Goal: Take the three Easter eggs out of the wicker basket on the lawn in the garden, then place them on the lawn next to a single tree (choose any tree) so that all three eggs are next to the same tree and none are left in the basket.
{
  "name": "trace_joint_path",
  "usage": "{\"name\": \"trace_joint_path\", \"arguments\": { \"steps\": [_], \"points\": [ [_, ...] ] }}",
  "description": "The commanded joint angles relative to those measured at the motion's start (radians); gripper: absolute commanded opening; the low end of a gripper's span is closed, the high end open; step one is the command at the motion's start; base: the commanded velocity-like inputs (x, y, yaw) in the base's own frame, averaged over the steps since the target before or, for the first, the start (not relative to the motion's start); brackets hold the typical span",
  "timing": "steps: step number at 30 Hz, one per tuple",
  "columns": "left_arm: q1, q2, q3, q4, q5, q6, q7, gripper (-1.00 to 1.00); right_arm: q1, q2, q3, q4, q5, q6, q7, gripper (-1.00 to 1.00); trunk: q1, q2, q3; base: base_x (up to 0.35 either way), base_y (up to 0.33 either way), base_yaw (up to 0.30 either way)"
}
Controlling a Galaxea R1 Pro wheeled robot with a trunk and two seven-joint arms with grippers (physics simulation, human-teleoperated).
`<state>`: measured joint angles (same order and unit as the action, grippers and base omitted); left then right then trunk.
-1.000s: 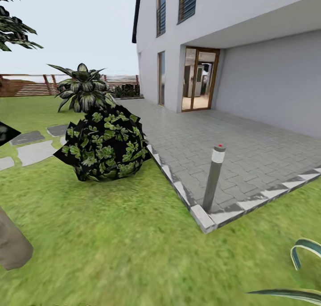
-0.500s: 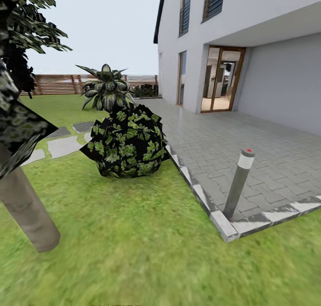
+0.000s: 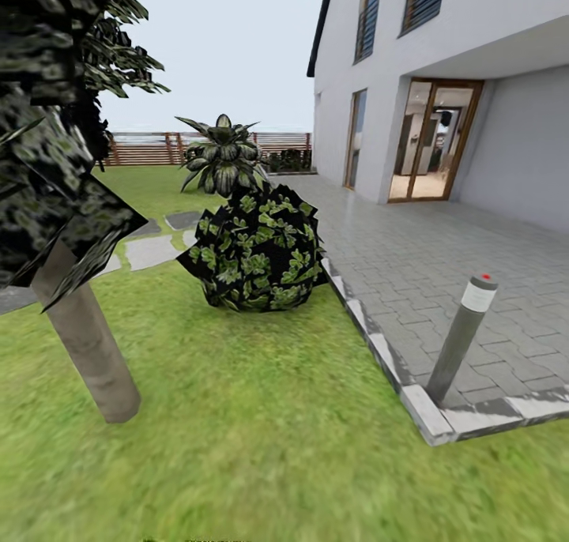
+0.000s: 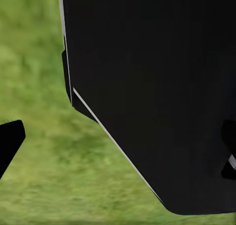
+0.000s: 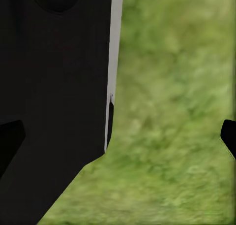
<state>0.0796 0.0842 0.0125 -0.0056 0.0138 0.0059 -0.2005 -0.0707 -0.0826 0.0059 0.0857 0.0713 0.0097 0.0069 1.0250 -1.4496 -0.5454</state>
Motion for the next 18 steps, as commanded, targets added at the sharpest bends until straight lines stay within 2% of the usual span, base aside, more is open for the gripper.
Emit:
{"name": "trace_joint_path", "arguments": {
  "steps": [1, 18],
  "points": [
    [0.0, 0.0, 0.001, -0.001, 0.002, 0.0, -0.004, 1.0, -0.001, 0.0, 0.0, 0.002, 0.008, 0.001, 0.001, 1.0, 0.0, 0.0, -0.001, 0.0, 0.0, 0.256],
    [0.0, 0.0, 0.001, -0.001, 0.0, 0.0, -0.002, 1.0, -0.001, -0.001, -0.002, 0.0, 0.004, -0.004, 0.001, 1.0, 0.0, 0.0, -0.001, 0.0, 0.0, 0.256]
  ]
}}
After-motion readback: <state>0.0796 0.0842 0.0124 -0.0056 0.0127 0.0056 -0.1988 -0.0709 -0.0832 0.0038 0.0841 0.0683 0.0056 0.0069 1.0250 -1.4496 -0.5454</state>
